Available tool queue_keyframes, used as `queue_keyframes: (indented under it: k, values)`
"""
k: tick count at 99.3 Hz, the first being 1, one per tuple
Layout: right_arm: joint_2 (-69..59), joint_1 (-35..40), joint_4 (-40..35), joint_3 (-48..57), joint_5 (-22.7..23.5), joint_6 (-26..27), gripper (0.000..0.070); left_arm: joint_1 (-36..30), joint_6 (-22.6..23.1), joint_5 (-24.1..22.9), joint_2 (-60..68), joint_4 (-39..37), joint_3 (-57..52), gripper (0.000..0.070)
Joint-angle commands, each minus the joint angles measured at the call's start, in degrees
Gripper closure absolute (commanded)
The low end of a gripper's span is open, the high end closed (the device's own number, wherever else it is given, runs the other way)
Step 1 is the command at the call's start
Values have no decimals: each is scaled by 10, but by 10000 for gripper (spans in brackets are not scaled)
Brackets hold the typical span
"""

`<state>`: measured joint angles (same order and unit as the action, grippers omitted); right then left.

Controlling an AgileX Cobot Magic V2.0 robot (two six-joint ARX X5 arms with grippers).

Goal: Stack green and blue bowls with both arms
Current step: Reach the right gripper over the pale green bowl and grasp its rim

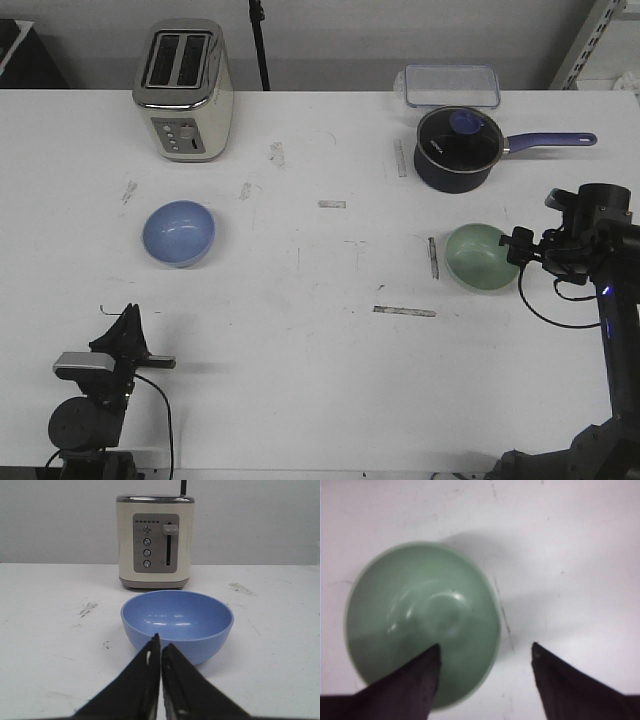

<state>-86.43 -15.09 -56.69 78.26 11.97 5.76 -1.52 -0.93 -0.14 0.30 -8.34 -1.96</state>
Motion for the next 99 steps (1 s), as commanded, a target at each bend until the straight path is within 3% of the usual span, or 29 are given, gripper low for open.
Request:
queue_keyframes:
  k: [1,56,63,76,84,99]
  values:
    - [-17,-8,8,14,2,-8,261,1,0,-1,-1,-7,12,698]
    - [-127,-6,61,10,2,-11,275,1,0,-1,-1,-7,12,698]
    - [-131,-2,63,7,3,-11,340,1,0,-1,-1,-7,12,698]
    - [-131,1,71,4,3,-11,580,1,0,-1,-1,-7,12,698]
    - [-131,2,69,4,3,-11,691,1,0,-1,-1,-7,12,698]
    - [-128,2,68,5,3,-10,693,1,0,-1,-1,-7,12,698]
